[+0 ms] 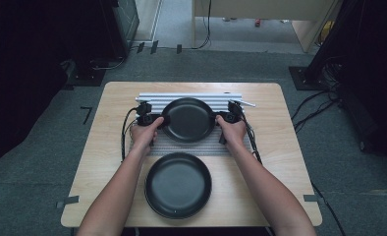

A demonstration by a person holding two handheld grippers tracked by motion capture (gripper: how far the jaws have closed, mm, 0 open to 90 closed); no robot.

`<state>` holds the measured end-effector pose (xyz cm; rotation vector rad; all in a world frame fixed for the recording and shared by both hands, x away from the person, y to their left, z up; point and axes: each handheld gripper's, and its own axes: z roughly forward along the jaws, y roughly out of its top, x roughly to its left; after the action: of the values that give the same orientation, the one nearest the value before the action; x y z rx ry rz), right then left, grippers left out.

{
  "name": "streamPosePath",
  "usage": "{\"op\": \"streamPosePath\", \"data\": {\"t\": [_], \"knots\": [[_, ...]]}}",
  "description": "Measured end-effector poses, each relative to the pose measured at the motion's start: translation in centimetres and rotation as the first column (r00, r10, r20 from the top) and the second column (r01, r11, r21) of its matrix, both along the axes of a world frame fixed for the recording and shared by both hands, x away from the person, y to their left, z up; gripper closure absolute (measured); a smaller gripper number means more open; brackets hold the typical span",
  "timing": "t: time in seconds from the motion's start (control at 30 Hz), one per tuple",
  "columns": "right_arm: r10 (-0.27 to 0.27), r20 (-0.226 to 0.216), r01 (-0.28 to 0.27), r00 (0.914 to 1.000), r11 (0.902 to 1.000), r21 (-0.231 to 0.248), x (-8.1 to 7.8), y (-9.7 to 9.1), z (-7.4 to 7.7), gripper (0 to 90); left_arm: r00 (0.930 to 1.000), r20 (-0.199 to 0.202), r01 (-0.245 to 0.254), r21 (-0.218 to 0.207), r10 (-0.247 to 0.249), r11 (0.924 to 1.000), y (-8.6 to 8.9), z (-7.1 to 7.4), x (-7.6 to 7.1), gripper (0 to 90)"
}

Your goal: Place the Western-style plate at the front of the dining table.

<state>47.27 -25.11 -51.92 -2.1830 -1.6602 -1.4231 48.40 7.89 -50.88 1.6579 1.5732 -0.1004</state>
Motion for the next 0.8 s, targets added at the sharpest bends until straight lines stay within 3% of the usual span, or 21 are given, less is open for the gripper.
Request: {"op": "streamPosePath", "data": {"t": [0.2, 0.23, 0.3, 0.33, 0.43, 0.47, 0.5, 0.53, 0.6, 0.73, 0.8], "knots": [[0.0, 0.019, 0.0, 0.9998, 0.9994, -0.035, -0.1, 0.3, 0.1, 82.8, 1.0, 0.008, -0.002, 0.014, 0.002, 0.9999, -0.2, 0.0, -0.1, 68.7], [0.002, 0.028, -0.001, 0.9996, 0.9988, -0.049, -0.2, 0.4, 0.2, 82.4, 0.9999, 0.012, 0.004, 0.029, -0.004, 0.9996, -0.3, 0.1, -0.2, 68.1], [0.011, 0.056, -0.005, 0.9984, 0.9948, -0.102, -0.4, 0.8, 0.3, 80.0, 0.9985, 0.041, 0.032, 0.114, -0.037, 0.993, -0.9, 0.6, -0.4, 63.9], [0.015, 0.066, -0.008, 0.9977, 0.994, -0.11, -0.4, 0.9, 0.4, 76.5, 0.9985, 0.041, 0.032, 0.114, -0.037, 0.993, -0.9, 0.6, -0.4, 60.6], [0.014, 0.097, -0.003, 0.9952, 0.9943, -0.107, -0.6, 0.9, 0.7, 70.2, 0.9945, 0.067, 0.065, 0.214, -0.081, 0.9747, -1.6, 1.1, -0.8, 54.1], [0.001, 0.139, 0.017, 0.9902, 0.9918, -0.127, -0.9, 0.8, 1.0, 65.5, 0.9935, 0.072, 0.068, 0.241, -0.088, 0.9681, -1.8, 1.2, -0.9, 50.6], [-0.004, 0.153, 0.026, 0.9882, 0.9901, -0.138, -1.0, 0.8, 1.2, 63.2, 0.9922, 0.082, 0.07, 0.258, -0.094, 0.9637, -1.8, 1.2, -1.0, 48.3], [-0.004, 0.153, 0.026, 0.9882, 0.9901, -0.138, -1.0, 0.8, 1.2, 63.2, 0.9897, 0.109, 0.058, 0.281, -0.092, 0.958, -1.9, 1.4, -1.2, 48.3], [-0.005, 0.192, 0.042, 0.9814, 0.9809, -0.19, -1.1, 0.5, 1.5, 60.2, 0.9844, 0.156, 0.026, 0.327, -0.081, 0.9448, -1.8, 2.0, -1.7, 43.9], [0.015, 0.234, 0.037, 0.972, 0.9753, -0.218, -1.5, -0.2, 2.0, 57.0, 0.9796, 0.192, -0.007, 0.324, -0.059, 0.946, -1.3, 3.0, -2.3, 33.7], [0.008, 0.248, 0.033, 0.9688, 0.9863, -0.161, -2.2, -0.9, 2.5, 55.3, 0.9774, 0.205, -0.018, 0.329, -0.052, 0.944, -1.0, 3.4, -2.6, 32.3]]}}
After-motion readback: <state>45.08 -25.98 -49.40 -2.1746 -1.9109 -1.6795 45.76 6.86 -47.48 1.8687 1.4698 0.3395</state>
